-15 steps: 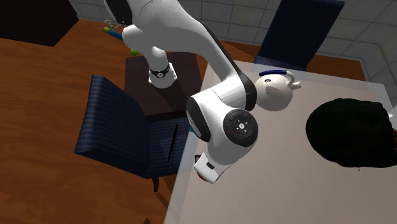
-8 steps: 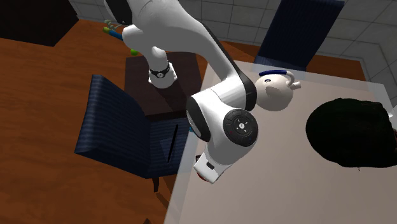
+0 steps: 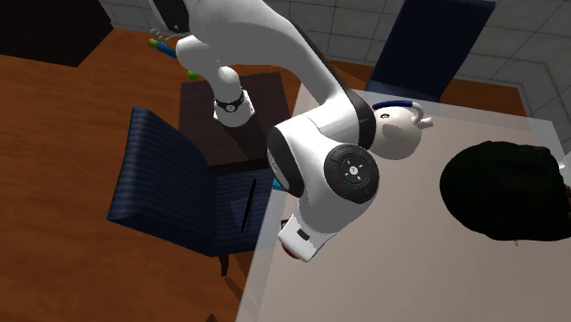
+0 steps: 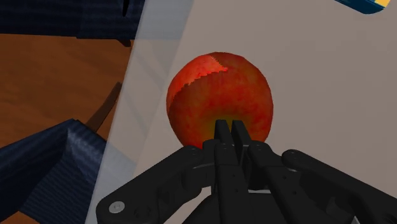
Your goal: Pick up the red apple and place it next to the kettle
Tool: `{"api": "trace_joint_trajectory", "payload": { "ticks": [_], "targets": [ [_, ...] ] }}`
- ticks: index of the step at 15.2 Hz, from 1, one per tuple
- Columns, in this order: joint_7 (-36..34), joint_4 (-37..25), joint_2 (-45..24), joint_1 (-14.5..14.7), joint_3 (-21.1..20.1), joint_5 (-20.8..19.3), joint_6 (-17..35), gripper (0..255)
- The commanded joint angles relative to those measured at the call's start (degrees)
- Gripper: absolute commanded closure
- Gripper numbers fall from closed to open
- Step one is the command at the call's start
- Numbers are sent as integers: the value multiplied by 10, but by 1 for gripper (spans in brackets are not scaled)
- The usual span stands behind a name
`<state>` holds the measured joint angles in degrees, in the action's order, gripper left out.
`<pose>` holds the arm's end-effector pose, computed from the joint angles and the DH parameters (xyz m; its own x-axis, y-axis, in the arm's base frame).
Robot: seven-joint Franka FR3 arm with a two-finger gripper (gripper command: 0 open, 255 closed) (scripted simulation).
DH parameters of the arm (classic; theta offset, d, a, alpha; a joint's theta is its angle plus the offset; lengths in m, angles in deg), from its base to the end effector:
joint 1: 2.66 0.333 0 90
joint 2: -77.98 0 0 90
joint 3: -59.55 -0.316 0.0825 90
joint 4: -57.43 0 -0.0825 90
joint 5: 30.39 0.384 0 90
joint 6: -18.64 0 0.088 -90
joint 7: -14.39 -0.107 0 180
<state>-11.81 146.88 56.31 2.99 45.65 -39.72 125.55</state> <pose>0.6328 0.1909 0.4278 0.9965 -0.0787 -0.0280 -0.0760 -0.9935 0.0847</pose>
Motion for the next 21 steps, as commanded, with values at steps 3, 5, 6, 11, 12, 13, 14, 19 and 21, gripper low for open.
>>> {"api": "trace_joint_trajectory", "payload": {
  "ticks": [3, 5, 6, 11, 12, 13, 14, 19, 21],
  "targets": [
    [2, -22, 6, 1, -1, 2, -28, 255],
    [4, -34, 8, 1, -2, 3, -42, 255],
    [4, -41, 9, 2, -2, 4, -49, 255],
    [8, -77, 11, 3, -3, 5, -87, 255],
    [8, -85, 10, 4, -3, 5, -95, 255],
    [9, -93, 10, 4, -3, 5, -102, 255],
    [10, -101, 10, 5, -3, 5, -110, 255],
    [12, -147, 5, 8, -4, 5, -151, 255],
    [13, -167, 2, 10, -4, 4, -168, 255]
  ]
}}
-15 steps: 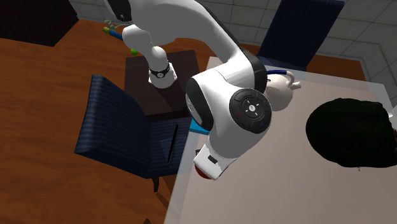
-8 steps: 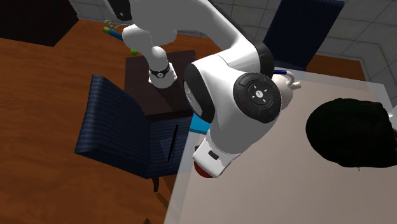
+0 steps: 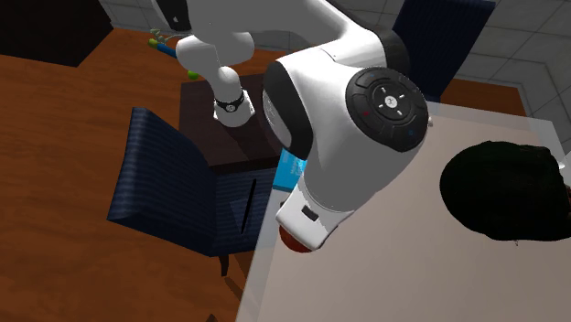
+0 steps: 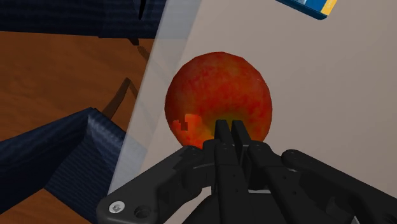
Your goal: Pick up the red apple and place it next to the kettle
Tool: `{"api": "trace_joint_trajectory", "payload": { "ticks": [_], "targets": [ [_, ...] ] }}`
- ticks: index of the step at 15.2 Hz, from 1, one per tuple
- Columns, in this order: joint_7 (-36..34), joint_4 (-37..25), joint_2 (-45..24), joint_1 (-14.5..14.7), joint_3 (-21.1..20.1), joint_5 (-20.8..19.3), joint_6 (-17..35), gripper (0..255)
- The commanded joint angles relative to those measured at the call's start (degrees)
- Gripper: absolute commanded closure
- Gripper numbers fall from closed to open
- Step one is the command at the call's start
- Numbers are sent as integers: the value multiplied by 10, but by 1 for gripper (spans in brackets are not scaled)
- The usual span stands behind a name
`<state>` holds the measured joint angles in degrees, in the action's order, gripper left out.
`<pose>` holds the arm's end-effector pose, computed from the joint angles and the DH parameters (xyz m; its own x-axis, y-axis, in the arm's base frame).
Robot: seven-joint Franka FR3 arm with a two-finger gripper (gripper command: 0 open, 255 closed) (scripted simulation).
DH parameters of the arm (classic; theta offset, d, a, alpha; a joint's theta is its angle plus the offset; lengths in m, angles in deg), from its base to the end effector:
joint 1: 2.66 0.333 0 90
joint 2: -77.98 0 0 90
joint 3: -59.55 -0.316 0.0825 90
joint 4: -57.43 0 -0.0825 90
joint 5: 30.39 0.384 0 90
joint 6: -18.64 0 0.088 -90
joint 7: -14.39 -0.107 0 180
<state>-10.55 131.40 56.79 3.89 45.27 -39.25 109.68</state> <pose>0.6315 0.1917 0.5383 0.9965 -0.0788 -0.0281 -0.0761 -0.9935 0.0846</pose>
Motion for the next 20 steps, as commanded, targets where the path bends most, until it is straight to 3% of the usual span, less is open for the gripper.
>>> {"api": "trace_joint_trajectory", "payload": {
  "ticks": [1, 14, 17, 20],
  "targets": [
    [1, -23, -5, 2, 0, -1, -18, 255],
    [9, -216, -62, 25, 1, -16, -154, 255],
    [13, -293, -94, 37, 4, -24, -199, 255],
    [22, -423, -155, 60, 11, -38, -266, 255]
  ]
}}
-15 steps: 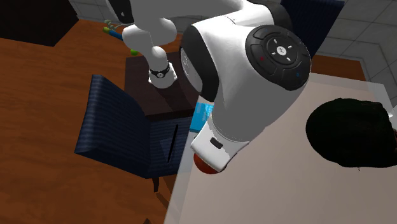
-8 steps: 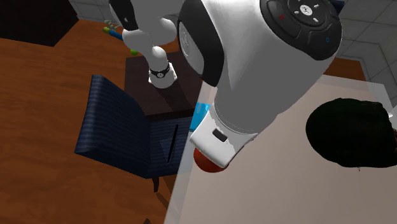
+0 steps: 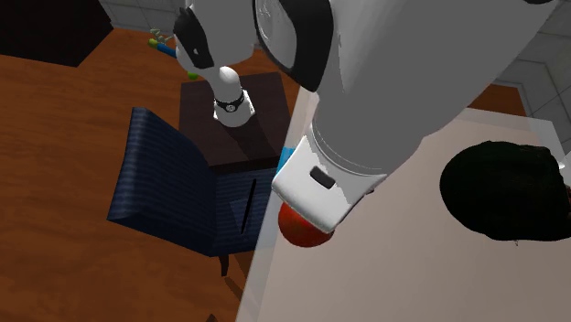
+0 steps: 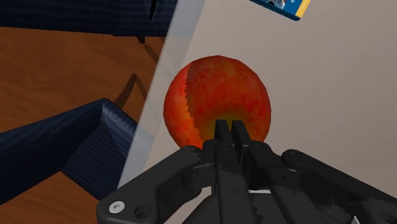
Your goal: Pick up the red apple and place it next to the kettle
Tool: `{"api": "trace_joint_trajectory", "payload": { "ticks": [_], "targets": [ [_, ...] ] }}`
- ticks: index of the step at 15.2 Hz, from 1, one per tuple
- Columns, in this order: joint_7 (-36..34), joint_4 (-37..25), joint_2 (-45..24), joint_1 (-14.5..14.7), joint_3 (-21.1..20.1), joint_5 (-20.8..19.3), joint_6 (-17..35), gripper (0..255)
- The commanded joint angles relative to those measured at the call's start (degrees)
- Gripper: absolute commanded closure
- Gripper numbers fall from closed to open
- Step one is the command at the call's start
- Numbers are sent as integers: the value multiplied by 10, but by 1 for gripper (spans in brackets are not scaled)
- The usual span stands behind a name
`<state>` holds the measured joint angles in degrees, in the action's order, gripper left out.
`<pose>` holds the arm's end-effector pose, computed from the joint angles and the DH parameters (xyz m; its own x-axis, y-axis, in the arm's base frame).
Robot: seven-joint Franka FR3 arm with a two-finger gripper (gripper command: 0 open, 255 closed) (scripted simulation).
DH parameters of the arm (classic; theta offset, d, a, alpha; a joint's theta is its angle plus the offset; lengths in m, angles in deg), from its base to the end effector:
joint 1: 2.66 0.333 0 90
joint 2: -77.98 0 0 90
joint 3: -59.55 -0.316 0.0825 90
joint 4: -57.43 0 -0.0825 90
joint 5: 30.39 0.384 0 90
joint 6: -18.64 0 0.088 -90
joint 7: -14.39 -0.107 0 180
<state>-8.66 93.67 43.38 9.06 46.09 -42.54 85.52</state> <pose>0.6336 0.1918 0.6423 0.9966 -0.0781 -0.0275 -0.0755 -0.9936 0.0845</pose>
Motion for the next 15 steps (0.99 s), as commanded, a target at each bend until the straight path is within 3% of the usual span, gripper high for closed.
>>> {"api": "trace_joint_trajectory", "payload": {
  "ticks": [1, 3, 6, 15],
  "targets": [
    [-14, 60, 40, -4, -7, 7, 18, 255],
    [-38, 160, 101, -8, -19, 20, 55, 255],
    [-69, 256, 163, -2, -30, 35, 87, 255],
    [-165, 413, 278, 39, -68, 71, 126, 255]
  ]
}}
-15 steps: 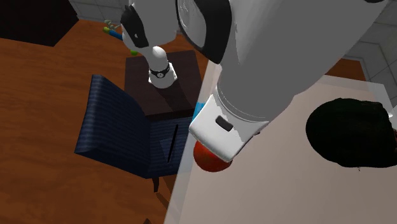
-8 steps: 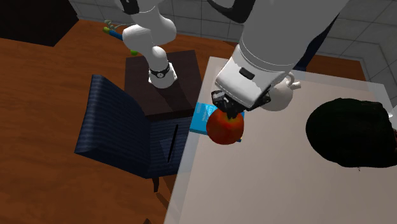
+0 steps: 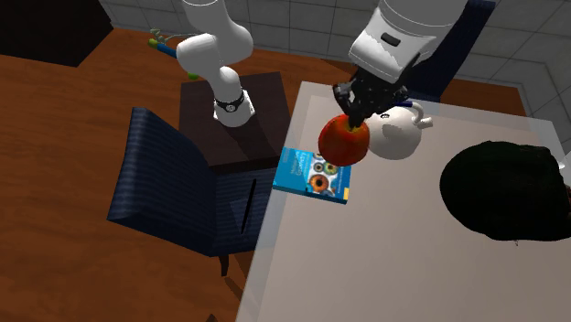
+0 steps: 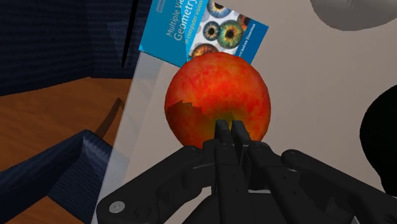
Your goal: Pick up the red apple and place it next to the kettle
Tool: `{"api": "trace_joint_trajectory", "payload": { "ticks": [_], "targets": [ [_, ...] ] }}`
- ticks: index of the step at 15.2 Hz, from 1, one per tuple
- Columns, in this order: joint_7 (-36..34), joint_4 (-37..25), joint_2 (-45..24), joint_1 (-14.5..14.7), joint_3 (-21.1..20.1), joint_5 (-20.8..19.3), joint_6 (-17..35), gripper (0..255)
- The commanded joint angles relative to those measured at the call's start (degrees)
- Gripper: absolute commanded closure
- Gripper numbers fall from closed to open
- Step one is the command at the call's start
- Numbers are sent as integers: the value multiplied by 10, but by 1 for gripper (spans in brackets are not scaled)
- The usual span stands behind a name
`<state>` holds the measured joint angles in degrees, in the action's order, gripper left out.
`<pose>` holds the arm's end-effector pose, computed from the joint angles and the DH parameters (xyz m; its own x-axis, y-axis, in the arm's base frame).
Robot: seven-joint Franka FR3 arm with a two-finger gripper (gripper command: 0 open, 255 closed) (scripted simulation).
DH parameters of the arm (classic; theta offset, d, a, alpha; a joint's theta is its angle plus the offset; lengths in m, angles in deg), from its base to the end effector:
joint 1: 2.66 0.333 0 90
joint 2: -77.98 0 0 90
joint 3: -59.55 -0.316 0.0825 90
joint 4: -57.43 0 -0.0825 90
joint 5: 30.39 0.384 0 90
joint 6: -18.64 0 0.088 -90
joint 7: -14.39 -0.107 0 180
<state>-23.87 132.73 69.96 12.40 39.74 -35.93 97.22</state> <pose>0.4871 0.3045 0.6515 0.9966 -0.0772 -0.0283 -0.0746 -0.9936 0.0842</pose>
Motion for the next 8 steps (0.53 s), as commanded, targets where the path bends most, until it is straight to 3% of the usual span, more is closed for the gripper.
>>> {"api": "trace_joint_trajectory", "payload": {
  "ticks": [1, 8],
  "targets": [
    [-24, 33, 21, 11, -10, 8, 11, 255],
    [-108, 83, 63, 53, -48, 29, 18, 255]
  ]
}}
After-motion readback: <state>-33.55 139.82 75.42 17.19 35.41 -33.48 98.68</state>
